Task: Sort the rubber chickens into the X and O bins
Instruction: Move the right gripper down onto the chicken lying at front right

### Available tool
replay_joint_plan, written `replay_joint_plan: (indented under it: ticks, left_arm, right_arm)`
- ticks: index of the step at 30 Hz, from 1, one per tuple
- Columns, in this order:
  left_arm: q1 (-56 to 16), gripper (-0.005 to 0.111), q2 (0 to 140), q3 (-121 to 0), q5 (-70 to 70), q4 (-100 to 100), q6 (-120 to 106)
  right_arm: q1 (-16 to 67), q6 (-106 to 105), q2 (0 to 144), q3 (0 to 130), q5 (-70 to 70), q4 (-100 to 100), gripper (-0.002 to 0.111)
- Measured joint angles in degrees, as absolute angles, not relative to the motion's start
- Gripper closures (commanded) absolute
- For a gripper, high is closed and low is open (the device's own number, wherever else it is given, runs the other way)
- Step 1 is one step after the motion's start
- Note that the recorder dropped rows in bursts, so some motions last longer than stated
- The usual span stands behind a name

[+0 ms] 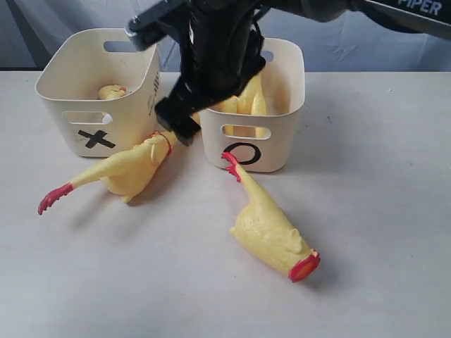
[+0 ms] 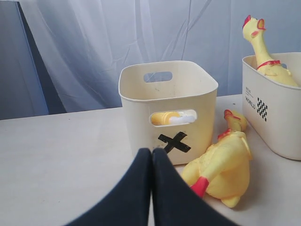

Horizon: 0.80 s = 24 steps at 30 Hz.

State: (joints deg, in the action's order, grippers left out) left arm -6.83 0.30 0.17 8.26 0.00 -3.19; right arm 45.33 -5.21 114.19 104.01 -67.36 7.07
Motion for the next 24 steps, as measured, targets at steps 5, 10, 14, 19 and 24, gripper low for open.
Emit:
replay_joint_plan:
  ticks: [5, 10, 14, 19, 24]
  left_arm:
    - [-6.8, 0.107, 0.3, 0.2, 8.3, 0.0, -3.2]
    - [-6.8, 0.107, 0.3, 0.2, 8.3, 0.0, -3.2]
    - [-6.8, 0.107, 0.3, 0.2, 8.3, 0.0, -3.2]
    - [-6.8, 0.107, 0.3, 0.2, 8.3, 0.0, -3.2]
    - [-6.8, 0.107, 0.3, 0.2, 8.3, 0.0, -3.2]
  right_arm:
    - [45.3, -4.9, 113.7, 97.8, -69.6, 3.4, 0.004]
    - [45.4, -4.1, 113.6, 91.5, -69.8, 3.7, 0.004]
    - [45.4, -3.0, 113.6, 86.6, -69.8, 4.3, 0.004]
    - [45.4, 0.7, 113.6, 80.8, -69.5, 10.9, 0.004]
    - [45.6, 6.2, 112.4, 75.1, -64.3, 11.2, 0.004]
